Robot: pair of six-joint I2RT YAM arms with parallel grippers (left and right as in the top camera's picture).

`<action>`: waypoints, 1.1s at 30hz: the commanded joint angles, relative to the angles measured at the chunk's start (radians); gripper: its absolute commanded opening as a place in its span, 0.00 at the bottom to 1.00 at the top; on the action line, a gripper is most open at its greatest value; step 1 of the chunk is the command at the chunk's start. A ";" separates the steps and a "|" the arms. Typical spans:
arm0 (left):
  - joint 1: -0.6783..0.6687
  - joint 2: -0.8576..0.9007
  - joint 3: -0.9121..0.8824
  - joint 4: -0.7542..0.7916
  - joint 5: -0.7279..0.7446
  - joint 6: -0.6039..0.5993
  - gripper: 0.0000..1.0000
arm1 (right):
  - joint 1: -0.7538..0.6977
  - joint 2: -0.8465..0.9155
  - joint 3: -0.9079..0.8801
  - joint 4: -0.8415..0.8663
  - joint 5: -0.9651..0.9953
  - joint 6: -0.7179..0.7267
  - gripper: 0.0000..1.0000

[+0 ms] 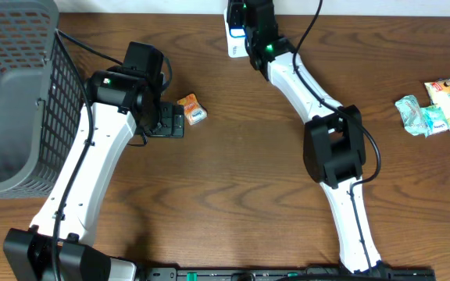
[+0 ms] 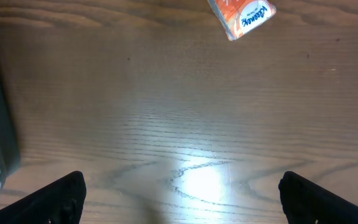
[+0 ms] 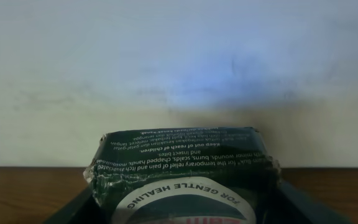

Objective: Scan the item barcode
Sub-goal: 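Carry the Zam-Buk tin to the right edge and release it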

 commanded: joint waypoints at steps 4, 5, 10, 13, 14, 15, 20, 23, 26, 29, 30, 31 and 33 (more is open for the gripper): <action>0.000 0.002 -0.002 -0.003 -0.005 -0.005 0.98 | -0.019 0.007 0.018 0.003 0.019 -0.008 0.58; 0.000 0.002 -0.002 -0.003 -0.005 -0.005 0.98 | -0.024 0.002 0.018 0.000 0.019 -0.008 0.58; 0.000 0.002 -0.002 -0.004 -0.005 -0.005 0.98 | -0.060 -0.065 0.018 -0.079 0.019 -0.005 0.54; 0.000 0.002 -0.002 -0.003 -0.005 -0.005 0.98 | -0.094 -0.112 0.018 -0.177 0.019 -0.005 0.52; 0.000 0.002 -0.002 -0.003 -0.005 -0.005 0.98 | -0.114 -0.133 0.018 -0.232 0.019 -0.005 0.51; 0.000 0.002 -0.002 -0.003 -0.005 -0.005 0.98 | -0.135 -0.152 0.018 -0.286 0.019 -0.005 0.50; 0.000 0.002 -0.002 -0.004 -0.005 -0.005 0.98 | -0.252 -0.217 0.018 -0.558 0.019 -0.047 0.43; 0.000 0.002 -0.002 -0.004 -0.005 -0.005 0.98 | -0.349 -0.230 0.018 -0.767 0.019 -0.119 0.43; 0.000 0.002 -0.002 -0.004 -0.005 -0.005 0.98 | -0.438 -0.227 0.014 -0.916 0.019 -0.152 0.42; 0.000 0.002 -0.002 -0.004 -0.005 -0.005 0.98 | -0.510 -0.227 0.002 -1.012 0.019 -0.190 0.44; 0.000 0.002 -0.002 -0.004 -0.005 -0.005 0.98 | -0.546 -0.227 -0.013 -1.048 0.019 -0.228 0.45; 0.000 0.002 -0.002 -0.004 -0.005 -0.005 0.98 | -0.563 -0.227 -0.021 -1.058 0.019 -0.239 0.46; 0.000 0.002 -0.002 -0.003 -0.005 -0.005 0.98 | -0.621 -0.227 -0.058 -1.081 0.019 -0.263 0.47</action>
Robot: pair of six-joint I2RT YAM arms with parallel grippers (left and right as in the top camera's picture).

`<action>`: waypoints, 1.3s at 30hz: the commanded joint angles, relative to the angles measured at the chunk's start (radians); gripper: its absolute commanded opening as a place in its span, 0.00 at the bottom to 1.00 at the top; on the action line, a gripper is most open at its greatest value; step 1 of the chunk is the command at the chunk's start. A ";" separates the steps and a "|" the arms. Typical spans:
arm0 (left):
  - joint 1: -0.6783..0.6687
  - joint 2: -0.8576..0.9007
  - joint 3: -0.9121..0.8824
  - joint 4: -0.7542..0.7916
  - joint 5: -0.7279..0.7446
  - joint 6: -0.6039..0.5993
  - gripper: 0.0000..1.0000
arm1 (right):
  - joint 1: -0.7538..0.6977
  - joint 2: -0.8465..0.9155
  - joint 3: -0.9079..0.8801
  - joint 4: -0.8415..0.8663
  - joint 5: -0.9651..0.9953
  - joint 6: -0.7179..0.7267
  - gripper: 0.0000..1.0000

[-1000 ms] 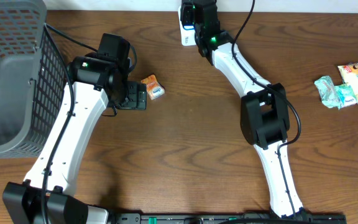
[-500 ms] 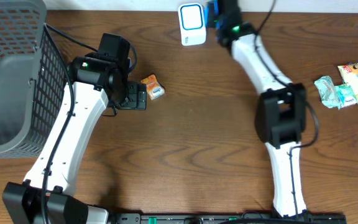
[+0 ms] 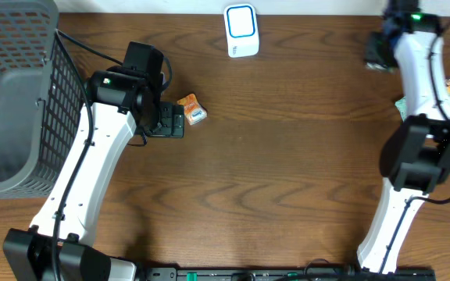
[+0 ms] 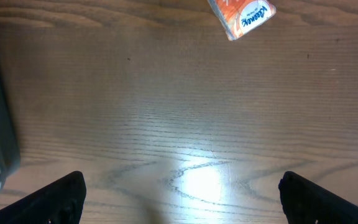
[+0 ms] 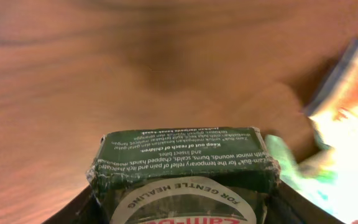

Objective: Scan the item barcode
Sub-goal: 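Carry the Zam-Buk tin to the right edge and release it, then reach the right gripper left toward the orange Kleenex tissue pack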

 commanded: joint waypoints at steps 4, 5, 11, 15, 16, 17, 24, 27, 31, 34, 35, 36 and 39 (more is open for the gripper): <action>0.000 0.002 -0.002 -0.003 -0.005 -0.005 0.98 | -0.163 -0.011 -0.130 0.005 -0.001 -0.039 0.63; 0.000 0.002 -0.002 -0.003 -0.005 -0.005 0.98 | -0.182 -0.011 -0.151 0.012 -0.004 -0.035 0.71; 0.000 0.002 -0.002 -0.003 -0.005 -0.005 0.98 | -0.245 -0.014 -0.201 0.018 -0.003 0.016 0.94; 0.000 0.002 -0.002 -0.003 -0.005 -0.005 0.98 | -0.245 -0.061 -0.201 0.017 -0.004 0.037 0.99; 0.000 0.002 -0.002 -0.003 -0.005 -0.005 0.98 | -0.245 -0.087 -0.201 0.023 -0.013 0.058 0.99; 0.000 0.002 -0.002 -0.003 -0.005 -0.005 0.98 | -0.244 -0.101 -0.201 0.025 -0.027 0.064 0.99; 0.000 0.002 -0.002 -0.003 -0.005 -0.005 0.98 | -0.197 -0.274 -0.201 0.038 -0.485 0.065 0.98; 0.000 0.002 -0.002 -0.003 -0.005 -0.005 0.98 | -0.164 -0.284 -0.201 0.031 -0.668 0.064 0.94; 0.000 0.002 -0.002 -0.003 -0.005 -0.005 0.98 | -0.086 -0.266 -0.202 -0.018 -0.756 0.063 0.91; 0.000 0.002 -0.002 -0.003 -0.005 -0.005 0.98 | 0.049 -0.229 -0.203 -0.023 -0.755 0.027 0.88; 0.000 0.002 -0.002 -0.003 -0.005 -0.005 0.98 | 0.081 -0.220 -0.203 -0.015 -0.756 0.027 0.86; 0.000 0.002 -0.002 -0.003 -0.005 -0.005 0.98 | 0.109 -0.209 -0.203 -0.003 -0.755 0.026 0.85; 0.000 0.002 -0.002 -0.003 -0.005 -0.005 0.98 | 0.254 -0.153 -0.203 0.077 -0.755 0.027 0.87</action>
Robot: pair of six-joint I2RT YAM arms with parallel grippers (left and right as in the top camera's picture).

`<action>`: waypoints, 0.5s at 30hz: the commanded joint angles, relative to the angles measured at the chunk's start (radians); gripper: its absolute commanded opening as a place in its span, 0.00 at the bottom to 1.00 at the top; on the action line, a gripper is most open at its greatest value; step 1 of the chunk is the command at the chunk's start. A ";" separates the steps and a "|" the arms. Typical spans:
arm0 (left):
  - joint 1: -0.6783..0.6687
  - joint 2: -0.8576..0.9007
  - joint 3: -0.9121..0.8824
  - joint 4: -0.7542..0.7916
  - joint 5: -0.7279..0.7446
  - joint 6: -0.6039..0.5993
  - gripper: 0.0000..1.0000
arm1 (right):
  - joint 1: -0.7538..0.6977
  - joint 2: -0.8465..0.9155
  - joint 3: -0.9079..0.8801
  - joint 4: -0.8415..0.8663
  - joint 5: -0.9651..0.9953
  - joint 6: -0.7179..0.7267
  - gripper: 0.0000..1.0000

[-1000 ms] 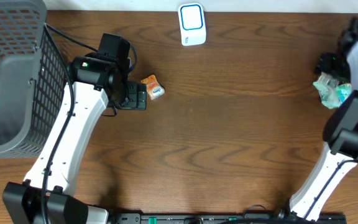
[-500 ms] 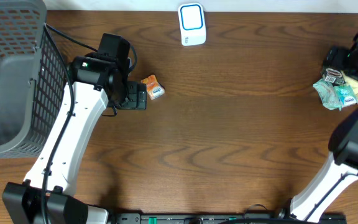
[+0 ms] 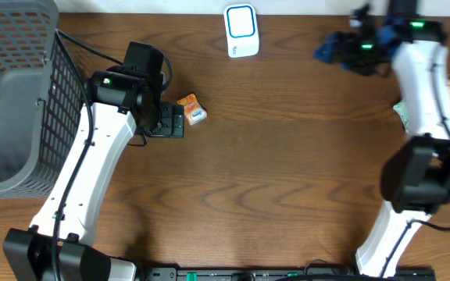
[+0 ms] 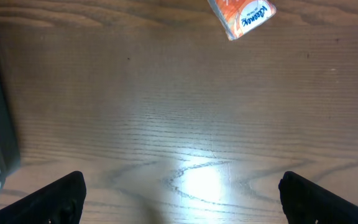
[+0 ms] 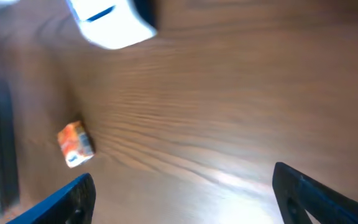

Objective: Scan the item barcode
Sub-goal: 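Reach the right gripper left toward the orange Kleenex tissue pack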

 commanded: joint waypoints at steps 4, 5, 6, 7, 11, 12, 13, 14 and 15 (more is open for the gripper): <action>0.000 0.002 -0.002 -0.003 -0.006 -0.005 0.98 | 0.270 0.124 -0.005 0.171 -0.039 0.010 0.99; 0.000 0.002 -0.002 -0.003 -0.006 -0.005 0.98 | 0.309 0.143 -0.005 0.209 -0.038 0.031 0.99; 0.000 0.002 -0.002 -0.003 -0.006 -0.005 0.98 | 0.332 0.156 -0.005 0.235 -0.038 0.046 0.99; 0.000 0.002 -0.002 -0.003 -0.006 -0.005 0.98 | 0.386 0.188 -0.005 0.292 -0.030 0.087 0.99; 0.000 0.002 -0.002 -0.003 -0.006 -0.005 0.98 | 0.472 0.254 -0.005 0.371 0.019 0.188 0.98; 0.000 0.002 -0.002 -0.003 -0.006 -0.005 0.98 | 0.483 0.268 -0.005 0.381 0.023 0.195 0.95; 0.000 0.002 -0.002 -0.003 -0.006 -0.005 0.98 | 0.499 0.285 -0.005 0.391 0.027 0.201 0.91; 0.000 0.002 -0.002 -0.003 -0.006 -0.005 0.98 | 0.513 0.301 -0.005 0.395 0.036 0.201 0.87; 0.000 0.002 -0.002 -0.003 -0.006 -0.005 0.98 | 0.524 0.314 -0.005 0.395 0.045 0.201 0.82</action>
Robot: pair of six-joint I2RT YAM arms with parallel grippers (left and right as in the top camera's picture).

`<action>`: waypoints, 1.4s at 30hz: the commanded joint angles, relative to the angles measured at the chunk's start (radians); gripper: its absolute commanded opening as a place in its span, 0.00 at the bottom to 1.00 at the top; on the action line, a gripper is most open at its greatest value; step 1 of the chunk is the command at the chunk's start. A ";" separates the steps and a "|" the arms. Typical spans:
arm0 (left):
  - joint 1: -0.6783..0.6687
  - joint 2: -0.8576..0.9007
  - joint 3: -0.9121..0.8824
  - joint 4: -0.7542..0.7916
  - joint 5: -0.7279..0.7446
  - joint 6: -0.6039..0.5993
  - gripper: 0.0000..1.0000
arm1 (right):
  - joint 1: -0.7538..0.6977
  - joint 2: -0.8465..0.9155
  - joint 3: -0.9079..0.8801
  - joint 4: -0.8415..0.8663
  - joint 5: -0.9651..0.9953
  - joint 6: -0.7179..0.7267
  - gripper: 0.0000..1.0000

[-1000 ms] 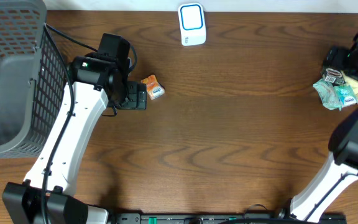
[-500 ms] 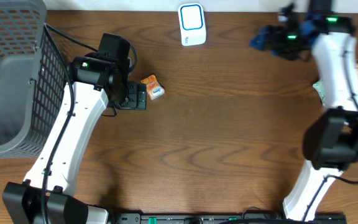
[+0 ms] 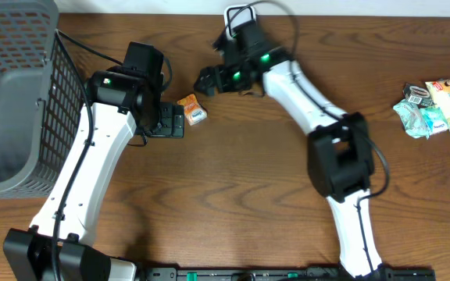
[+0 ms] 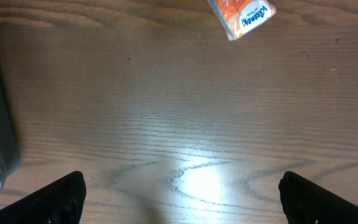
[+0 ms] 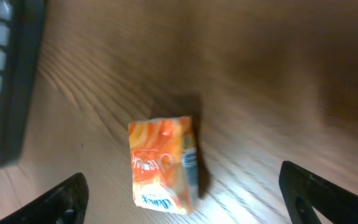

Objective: Scan the item barcode

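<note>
A small orange packet (image 3: 193, 109) lies on the wooden table left of centre. My right gripper (image 3: 209, 80) hangs just above and behind it, open, with the orange packet (image 5: 163, 163) between and ahead of its fingers (image 5: 328, 199). My left gripper (image 3: 170, 121) rests low beside the packet's near left, also open and holding nothing; the orange packet (image 4: 241, 15) shows at the top of its view. The white scanner (image 3: 230, 17) at the back edge is mostly hidden under my right arm.
A grey mesh basket (image 3: 14, 94) fills the left end of the table, its wall (image 5: 5, 81) showing in the right wrist view. A pile of snack packets (image 3: 436, 105) with a small dark item on it lies at the far right.
My right gripper was open and empty at the back right of the table. It is now left of centre over the orange packet. The left arm has not moved.
My right gripper first held a green box up against the scanner at the back. Then it held the box at the far right by the snack pile. Then it was open and empty, and now it hangs over the orange packet.
</note>
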 commanded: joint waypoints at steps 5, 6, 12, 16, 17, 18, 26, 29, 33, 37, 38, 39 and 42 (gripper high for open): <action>0.000 0.002 -0.002 -0.003 -0.005 -0.005 0.98 | 0.043 0.080 -0.002 -0.009 0.044 0.059 0.63; 0.000 0.002 -0.002 -0.003 -0.005 -0.005 0.98 | 0.048 0.085 -0.002 -0.021 0.045 0.058 0.56; 0.000 0.002 -0.002 -0.004 -0.005 -0.005 0.97 | 0.059 0.085 -0.002 -0.140 0.232 0.059 0.24; 0.000 0.002 -0.002 -0.004 -0.005 -0.005 0.98 | 0.036 0.073 0.011 -0.287 0.351 0.059 0.10; 0.000 0.002 -0.002 -0.004 -0.005 -0.005 0.98 | 0.027 0.064 0.016 -0.334 0.389 0.060 0.08; 0.000 0.002 -0.002 -0.004 -0.005 -0.005 0.98 | 0.022 0.056 0.019 -0.361 0.412 0.063 0.08; 0.000 0.002 -0.002 -0.004 -0.005 -0.005 0.98 | -0.003 -0.113 0.021 -0.470 0.502 0.069 0.51; 0.000 0.002 -0.002 -0.004 -0.005 -0.005 0.98 | 0.005 -0.127 0.021 -0.429 0.479 0.091 0.78; 0.000 0.002 -0.002 -0.004 -0.005 -0.005 0.98 | 0.018 -0.113 0.019 -0.381 0.416 0.151 0.80; 0.000 0.002 -0.002 -0.003 -0.005 -0.005 0.98 | 0.021 -0.058 0.018 -0.332 0.304 0.213 0.67; 0.000 0.002 -0.002 -0.004 -0.005 -0.005 0.98 | 0.019 -0.047 0.018 -0.330 0.285 0.223 0.66; 0.000 0.002 -0.002 -0.003 -0.005 -0.005 0.98 | 0.018 -0.027 0.018 -0.324 0.259 0.232 0.64; 0.000 0.002 -0.002 -0.004 -0.005 -0.005 0.97 | 0.018 0.018 0.018 -0.297 0.158 0.234 0.64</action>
